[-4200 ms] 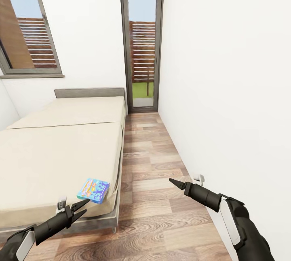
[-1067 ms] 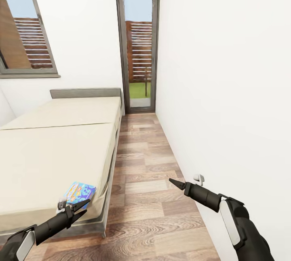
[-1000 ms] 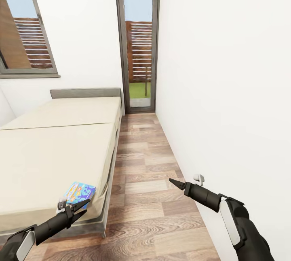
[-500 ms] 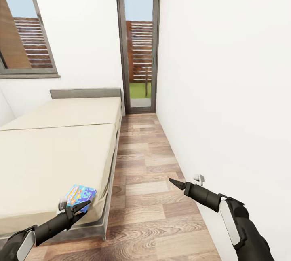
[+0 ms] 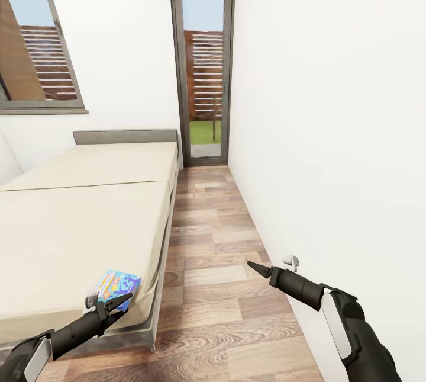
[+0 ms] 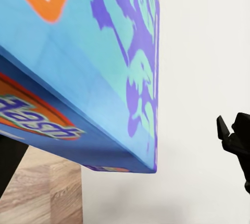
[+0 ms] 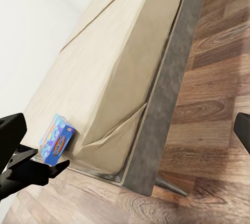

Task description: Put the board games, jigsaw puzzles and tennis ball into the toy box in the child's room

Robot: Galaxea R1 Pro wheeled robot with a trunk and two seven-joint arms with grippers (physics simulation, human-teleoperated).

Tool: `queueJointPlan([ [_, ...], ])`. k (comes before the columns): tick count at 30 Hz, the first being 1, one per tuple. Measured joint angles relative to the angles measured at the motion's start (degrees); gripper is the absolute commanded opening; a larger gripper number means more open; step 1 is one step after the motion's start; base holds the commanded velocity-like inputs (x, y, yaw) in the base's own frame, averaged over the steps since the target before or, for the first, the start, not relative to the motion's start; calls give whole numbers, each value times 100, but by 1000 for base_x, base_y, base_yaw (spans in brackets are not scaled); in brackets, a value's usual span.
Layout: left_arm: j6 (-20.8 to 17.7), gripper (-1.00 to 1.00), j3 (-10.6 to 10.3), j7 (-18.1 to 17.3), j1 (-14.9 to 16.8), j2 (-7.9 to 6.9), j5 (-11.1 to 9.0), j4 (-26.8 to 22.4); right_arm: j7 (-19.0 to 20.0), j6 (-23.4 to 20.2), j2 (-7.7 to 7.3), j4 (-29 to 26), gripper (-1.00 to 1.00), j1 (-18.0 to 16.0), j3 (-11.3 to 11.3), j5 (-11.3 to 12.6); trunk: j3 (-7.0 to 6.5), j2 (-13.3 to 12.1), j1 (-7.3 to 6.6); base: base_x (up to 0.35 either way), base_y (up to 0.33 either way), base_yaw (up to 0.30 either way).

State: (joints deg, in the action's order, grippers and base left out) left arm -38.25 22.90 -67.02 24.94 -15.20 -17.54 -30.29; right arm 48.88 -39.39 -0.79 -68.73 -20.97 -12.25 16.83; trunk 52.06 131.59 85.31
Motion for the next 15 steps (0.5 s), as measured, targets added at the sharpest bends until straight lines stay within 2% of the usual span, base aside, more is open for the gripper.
queueJointPlan([
  [3,-2,100,0,-3,0,-1,-1,0,0,2,0,0,100,0,3,-2,0,0,0,0,0,0],
  [4,-3,-100,0,-5,0,-1,-3,0,0,2,0,0,100,0,4,-4,0,0,0,0,0,0],
  [5,126,-100,38,0,7,0,-81,-5,0,2,0,3,100,0,5,-6,-2,0,0,0,0,0],
  [7,146,-100,41,-5,7,0,-94,-5,-3,2,0,3,100,0,7,-7,-2,0,0,0,0,0],
  [11,131,-100,42,-3,7,0,-106,-5,-7,4,0,8,100,0,8,-15,-2,0,0,0,0,0],
  [13,19,-100,46,-45,10,2,-216,-14,-8,6,0,8,100,0,8,-21,-2,0,-1,0,0,0],
  [15,73,-100,42,-29,8,0,-164,-10,-8,7,0,8,100,0,9,-24,-2,0,0,0,0,0],
])
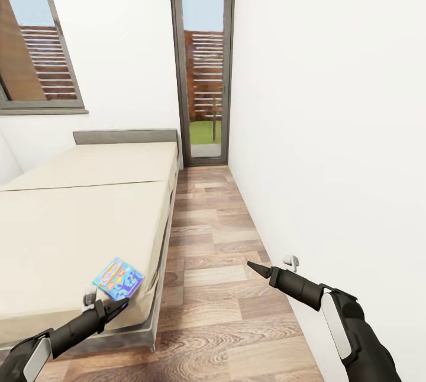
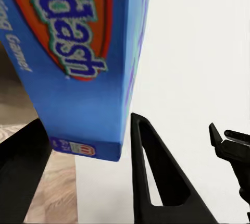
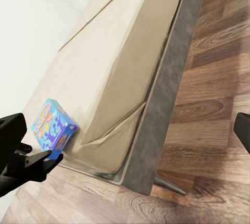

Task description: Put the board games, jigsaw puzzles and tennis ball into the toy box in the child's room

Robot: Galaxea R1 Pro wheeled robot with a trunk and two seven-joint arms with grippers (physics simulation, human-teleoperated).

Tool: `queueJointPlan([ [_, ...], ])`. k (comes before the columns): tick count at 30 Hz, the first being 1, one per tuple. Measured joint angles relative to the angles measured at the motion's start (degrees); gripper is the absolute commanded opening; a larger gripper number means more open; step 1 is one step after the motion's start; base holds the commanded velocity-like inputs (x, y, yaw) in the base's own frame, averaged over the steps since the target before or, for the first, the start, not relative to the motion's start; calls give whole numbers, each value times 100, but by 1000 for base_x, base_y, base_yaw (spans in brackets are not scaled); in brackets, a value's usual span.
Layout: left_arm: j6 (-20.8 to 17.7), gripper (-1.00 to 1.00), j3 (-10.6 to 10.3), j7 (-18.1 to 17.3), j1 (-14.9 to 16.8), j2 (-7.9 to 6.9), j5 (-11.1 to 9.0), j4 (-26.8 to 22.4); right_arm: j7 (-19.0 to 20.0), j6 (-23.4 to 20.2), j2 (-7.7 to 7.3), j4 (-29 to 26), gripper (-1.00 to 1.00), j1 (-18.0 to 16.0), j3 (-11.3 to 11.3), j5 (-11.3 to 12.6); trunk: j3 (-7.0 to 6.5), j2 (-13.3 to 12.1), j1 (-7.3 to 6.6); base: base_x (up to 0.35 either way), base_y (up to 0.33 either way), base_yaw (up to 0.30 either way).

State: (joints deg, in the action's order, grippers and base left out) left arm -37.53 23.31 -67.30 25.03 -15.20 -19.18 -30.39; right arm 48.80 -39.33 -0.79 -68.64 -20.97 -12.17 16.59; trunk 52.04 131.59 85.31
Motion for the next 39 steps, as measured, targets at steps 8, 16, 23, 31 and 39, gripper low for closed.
queueJointPlan([
  [8,10,-100,-1,11,0,0,27,1,-1,4,0,0,100,0,-1,-3,0,0,0,0,0,0],
  [16,56,-100,-6,55,0,-1,80,4,-6,3,0,8,100,0,0,-13,-107,-240,-131,0,0,0],
  [23,53,-100,-7,54,0,-1,80,4,-6,3,0,9,100,0,-3,-24,-233,-520,-285,0,0,0],
  [31,53,-100,-12,33,-1,0,86,5,-8,3,0,9,100,0,-2,-27,-376,-841,-460,0,0,0],
  [39,48,-100,-24,11,0,-1,82,5,-9,3,0,9,100,0,32,-35,-520,-1162,-636,0,0,0],
])
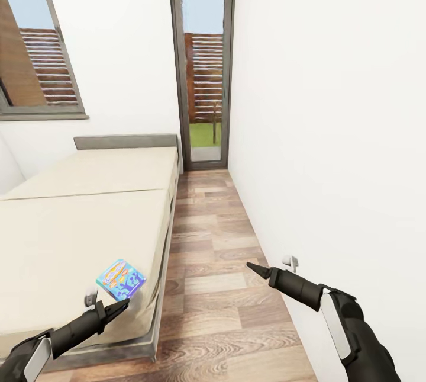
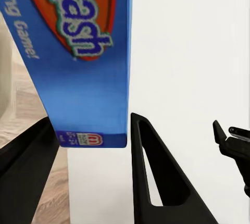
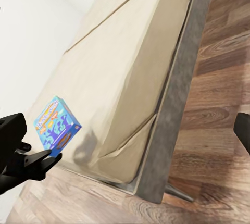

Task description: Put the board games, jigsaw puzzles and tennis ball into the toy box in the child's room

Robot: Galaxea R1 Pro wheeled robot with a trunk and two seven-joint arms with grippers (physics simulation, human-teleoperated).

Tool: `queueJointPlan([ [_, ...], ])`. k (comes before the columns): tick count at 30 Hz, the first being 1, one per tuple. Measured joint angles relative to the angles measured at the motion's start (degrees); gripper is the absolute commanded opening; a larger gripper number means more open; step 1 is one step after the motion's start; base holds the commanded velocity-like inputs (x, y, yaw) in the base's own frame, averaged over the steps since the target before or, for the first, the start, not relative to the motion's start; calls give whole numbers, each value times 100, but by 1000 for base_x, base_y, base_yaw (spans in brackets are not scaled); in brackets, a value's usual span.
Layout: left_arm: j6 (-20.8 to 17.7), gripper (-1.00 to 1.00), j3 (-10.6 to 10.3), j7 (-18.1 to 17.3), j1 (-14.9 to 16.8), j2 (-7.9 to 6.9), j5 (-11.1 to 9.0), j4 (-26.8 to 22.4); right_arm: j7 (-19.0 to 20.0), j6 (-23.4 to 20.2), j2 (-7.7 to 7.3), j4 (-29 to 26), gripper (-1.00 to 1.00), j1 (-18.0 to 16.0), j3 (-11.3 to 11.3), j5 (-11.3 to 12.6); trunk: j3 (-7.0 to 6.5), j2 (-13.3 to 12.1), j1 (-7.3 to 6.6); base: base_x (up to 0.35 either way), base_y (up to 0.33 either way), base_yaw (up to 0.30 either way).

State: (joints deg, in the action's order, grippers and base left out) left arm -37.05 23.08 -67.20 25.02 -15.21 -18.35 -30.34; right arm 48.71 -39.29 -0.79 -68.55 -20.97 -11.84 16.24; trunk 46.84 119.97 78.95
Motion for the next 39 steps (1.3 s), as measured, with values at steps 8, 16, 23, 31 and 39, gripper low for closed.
queueJointPlan([
  [8,-21,-100,13,-14,0,-31,-11,-31,-27,15,0,0,100,0,150,-2,-144,-321,-176,0,0,0],
  [16,-260,-100,7,-28,7,-186,-10,-103,-34,18,4,5,100,0,173,-2,-287,-642,-352,0,0,0],
  [23,-474,-100,-5,-30,9,-331,-18,-305,-38,19,4,8,100,0,227,-9,-413,-923,-505,0,0,0],
  [31,-920,-100,-21,-32,8,-468,-21,-744,-43,26,8,17,100,0,280,-11,-557,-1243,-681,0,0,0],
  [39,-1275,-100,-11,-35,12,-762,-14,-1068,-44,27,9,18,100,0,292,-11,-700,-1564,-857,0,0,0],
])
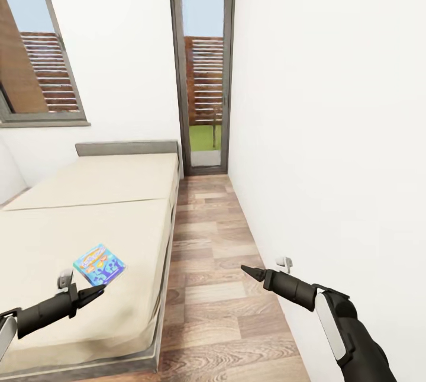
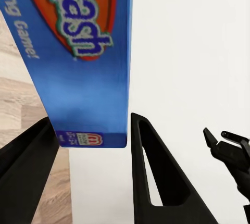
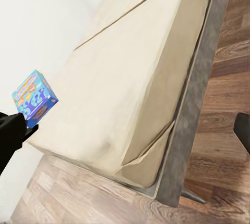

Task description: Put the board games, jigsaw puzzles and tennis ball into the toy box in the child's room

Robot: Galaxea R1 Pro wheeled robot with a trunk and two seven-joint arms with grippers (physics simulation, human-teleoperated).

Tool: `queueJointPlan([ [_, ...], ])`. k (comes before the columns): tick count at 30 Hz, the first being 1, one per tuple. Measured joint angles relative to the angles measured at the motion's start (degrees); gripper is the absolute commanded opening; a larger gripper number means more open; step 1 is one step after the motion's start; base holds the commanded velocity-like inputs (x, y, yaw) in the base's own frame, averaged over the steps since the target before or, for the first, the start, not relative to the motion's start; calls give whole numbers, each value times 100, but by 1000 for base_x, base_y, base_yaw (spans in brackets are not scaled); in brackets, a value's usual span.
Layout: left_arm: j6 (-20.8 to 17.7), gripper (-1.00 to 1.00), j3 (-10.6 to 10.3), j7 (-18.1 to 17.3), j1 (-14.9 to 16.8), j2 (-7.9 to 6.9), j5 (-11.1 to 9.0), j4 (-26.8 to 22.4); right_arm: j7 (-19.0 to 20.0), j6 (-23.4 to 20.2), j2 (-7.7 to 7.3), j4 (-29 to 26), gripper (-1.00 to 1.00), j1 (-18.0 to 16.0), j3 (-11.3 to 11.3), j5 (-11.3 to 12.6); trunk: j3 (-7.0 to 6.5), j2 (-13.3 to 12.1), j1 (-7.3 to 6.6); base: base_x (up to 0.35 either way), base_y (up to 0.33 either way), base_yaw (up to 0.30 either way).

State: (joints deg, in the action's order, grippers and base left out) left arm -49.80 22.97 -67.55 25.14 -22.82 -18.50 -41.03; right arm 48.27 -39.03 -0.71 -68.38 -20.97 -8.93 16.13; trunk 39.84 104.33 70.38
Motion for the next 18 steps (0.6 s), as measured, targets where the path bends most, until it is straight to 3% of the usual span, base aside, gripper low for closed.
queueJointPlan([
  [6,-253,-100,8,-111,46,-380,-43,-121,-7,26,7,1,100,0,44,-14,-108,-241,-132,0,0,0],
  [14,-352,-100,-2,-658,66,-551,-16,-227,-97,215,30,24,100,0,212,-12,-252,-562,-308,0,0,0],
  [18,-366,-100,-28,-765,67,-582,0,-248,-194,226,92,20,100,0,235,-15,-323,-722,-395,0,0,0],
])
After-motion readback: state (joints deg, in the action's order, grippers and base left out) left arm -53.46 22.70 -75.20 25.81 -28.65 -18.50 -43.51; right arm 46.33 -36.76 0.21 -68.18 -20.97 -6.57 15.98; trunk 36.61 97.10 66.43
